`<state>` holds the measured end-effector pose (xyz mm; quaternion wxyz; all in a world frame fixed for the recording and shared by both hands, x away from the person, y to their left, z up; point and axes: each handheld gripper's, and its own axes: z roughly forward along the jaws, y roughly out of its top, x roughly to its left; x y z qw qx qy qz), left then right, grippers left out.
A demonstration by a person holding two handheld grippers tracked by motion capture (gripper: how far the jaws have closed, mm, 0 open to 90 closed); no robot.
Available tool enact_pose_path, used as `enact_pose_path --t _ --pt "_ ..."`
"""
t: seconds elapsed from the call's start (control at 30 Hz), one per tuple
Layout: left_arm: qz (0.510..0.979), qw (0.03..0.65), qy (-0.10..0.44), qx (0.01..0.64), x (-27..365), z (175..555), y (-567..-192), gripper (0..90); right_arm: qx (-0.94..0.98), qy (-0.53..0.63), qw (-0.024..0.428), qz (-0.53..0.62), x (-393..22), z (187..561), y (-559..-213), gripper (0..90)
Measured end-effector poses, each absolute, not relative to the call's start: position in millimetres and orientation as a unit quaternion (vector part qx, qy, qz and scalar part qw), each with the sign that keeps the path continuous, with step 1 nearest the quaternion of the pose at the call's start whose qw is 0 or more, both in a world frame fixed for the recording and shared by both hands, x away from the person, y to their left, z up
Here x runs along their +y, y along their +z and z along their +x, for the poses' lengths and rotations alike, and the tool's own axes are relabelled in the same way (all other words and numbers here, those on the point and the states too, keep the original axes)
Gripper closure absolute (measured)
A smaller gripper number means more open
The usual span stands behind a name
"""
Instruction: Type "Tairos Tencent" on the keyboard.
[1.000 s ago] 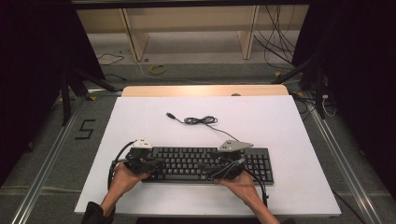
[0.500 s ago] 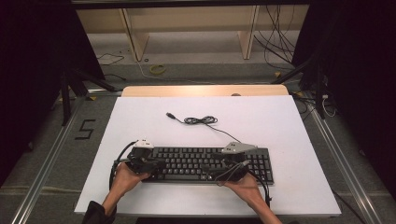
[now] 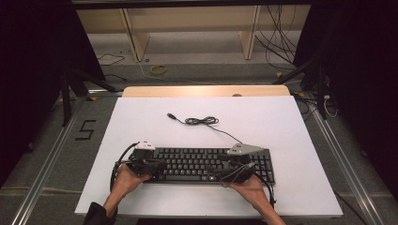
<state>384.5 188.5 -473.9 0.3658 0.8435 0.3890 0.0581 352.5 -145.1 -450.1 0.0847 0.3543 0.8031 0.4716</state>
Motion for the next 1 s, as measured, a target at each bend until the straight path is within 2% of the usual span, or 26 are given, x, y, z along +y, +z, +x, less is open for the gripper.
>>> enact_pose_path --t 0.33,0.77,1.0 --pt "0.835 0.383 0.056 0.39 190.6 381.9 -466.2 82.0 0.805 0.469 0.084 0.353 -144.0 352.5 -451.2 34.7" --pt "0.806 0.418 0.039 0.417 196.6 379.3 -459.6 50.6 0.805 0.469 0.085 0.352 -143.7 352.9 -451.1 34.7" --pt "0.79 0.434 0.045 0.431 200.3 378.3 -457.1 38.8 0.807 0.468 0.084 0.351 -141.7 352.6 -450.8 34.7"
